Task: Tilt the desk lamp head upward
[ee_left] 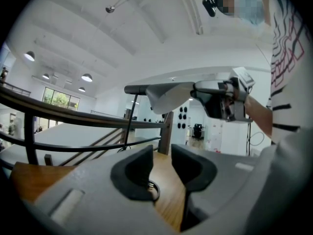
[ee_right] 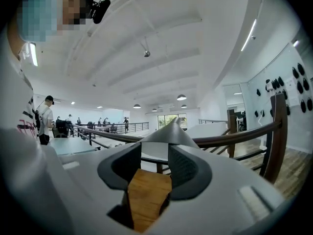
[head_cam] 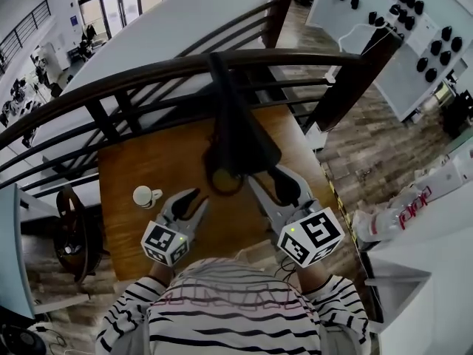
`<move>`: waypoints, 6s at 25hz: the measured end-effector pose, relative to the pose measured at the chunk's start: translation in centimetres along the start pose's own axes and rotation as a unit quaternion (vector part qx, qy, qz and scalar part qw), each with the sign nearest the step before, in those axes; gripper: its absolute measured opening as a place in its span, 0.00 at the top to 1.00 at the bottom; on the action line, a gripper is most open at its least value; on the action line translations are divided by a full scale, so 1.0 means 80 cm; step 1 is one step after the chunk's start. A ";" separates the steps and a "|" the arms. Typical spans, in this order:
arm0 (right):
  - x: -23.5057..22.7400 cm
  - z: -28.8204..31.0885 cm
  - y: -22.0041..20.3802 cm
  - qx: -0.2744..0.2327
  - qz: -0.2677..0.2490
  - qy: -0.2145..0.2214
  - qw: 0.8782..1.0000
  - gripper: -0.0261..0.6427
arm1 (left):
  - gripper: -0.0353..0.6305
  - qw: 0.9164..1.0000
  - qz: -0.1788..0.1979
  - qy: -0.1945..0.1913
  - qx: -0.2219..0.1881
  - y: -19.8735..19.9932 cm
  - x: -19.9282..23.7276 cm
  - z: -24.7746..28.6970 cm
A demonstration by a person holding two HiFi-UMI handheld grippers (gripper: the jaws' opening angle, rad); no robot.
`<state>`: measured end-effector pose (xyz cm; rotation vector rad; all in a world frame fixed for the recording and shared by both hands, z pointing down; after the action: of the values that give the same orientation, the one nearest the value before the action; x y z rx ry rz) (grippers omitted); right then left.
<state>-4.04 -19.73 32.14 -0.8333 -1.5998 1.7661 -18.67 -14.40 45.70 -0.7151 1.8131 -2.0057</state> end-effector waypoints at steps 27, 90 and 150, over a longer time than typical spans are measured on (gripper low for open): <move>0.028 -0.015 0.055 -0.010 -0.065 0.009 0.998 0.70 | 0.77 1.000 -0.008 -0.004 -0.011 -0.005 -0.024 -0.021; 0.022 -0.041 0.052 -0.063 -0.070 0.039 0.995 0.76 | 0.77 1.000 -0.003 0.016 0.005 -0.018 -0.060 -0.016; -0.062 -0.172 -0.208 0.053 0.048 0.001 0.997 0.96 | 0.83 0.998 -0.012 0.060 0.016 -0.086 -0.215 0.030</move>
<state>10.23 -13.74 47.98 -0.8739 -1.4739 1.8989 -2.75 -5.79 50.27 -0.6230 1.8407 -2.1311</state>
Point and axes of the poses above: the fingertips, and each gripper's own axes: z forward along the fingers, x to its left, y out of its top, the point moved 4 cm from there along -z, backward along the fingers, and after that the axes turned 9 degrees about -y, right-handed, at the moved point
